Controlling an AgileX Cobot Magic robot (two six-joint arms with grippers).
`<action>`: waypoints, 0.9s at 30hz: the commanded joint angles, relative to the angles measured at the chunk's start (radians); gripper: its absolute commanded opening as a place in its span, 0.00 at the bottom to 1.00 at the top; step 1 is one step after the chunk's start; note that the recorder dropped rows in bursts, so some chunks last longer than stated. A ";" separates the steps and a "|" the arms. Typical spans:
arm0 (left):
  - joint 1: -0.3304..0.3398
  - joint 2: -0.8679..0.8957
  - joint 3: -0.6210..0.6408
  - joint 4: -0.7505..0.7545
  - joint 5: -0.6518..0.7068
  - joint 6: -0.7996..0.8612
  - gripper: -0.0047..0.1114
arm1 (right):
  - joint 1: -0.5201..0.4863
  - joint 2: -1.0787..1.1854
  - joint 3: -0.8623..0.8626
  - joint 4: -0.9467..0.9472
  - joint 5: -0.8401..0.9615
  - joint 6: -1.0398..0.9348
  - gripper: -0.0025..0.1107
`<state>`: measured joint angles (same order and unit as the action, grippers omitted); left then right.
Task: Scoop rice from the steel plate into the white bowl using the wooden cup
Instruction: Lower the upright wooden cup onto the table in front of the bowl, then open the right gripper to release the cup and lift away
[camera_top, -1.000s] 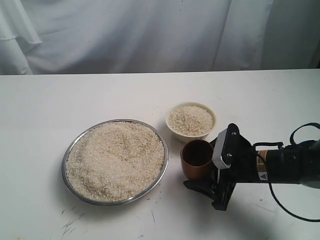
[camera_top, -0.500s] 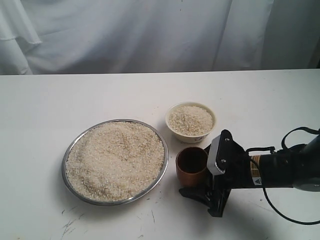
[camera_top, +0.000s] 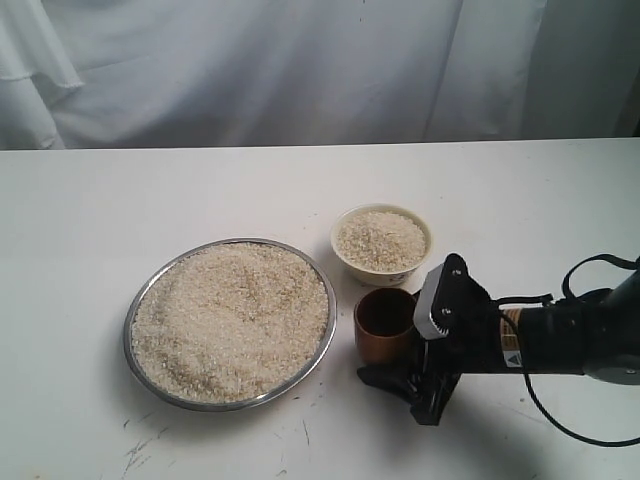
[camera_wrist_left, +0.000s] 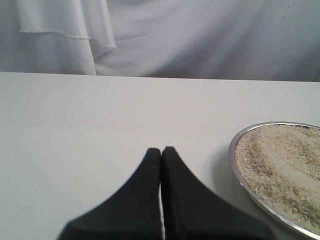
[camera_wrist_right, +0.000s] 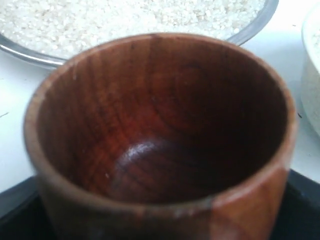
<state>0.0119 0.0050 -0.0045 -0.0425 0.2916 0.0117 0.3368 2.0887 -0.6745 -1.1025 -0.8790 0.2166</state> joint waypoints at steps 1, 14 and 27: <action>-0.002 -0.005 0.005 -0.001 -0.006 -0.003 0.04 | 0.002 -0.008 -0.005 0.007 -0.067 -0.004 0.56; -0.002 -0.005 0.005 -0.001 -0.006 -0.003 0.04 | 0.002 -0.008 -0.005 0.011 -0.070 -0.007 0.71; -0.002 -0.005 0.005 -0.001 -0.006 -0.003 0.04 | 0.002 -0.037 -0.005 0.007 -0.068 0.041 0.74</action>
<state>0.0119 0.0050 -0.0045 -0.0425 0.2916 0.0117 0.3368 2.0739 -0.6745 -1.0947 -0.9370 0.2320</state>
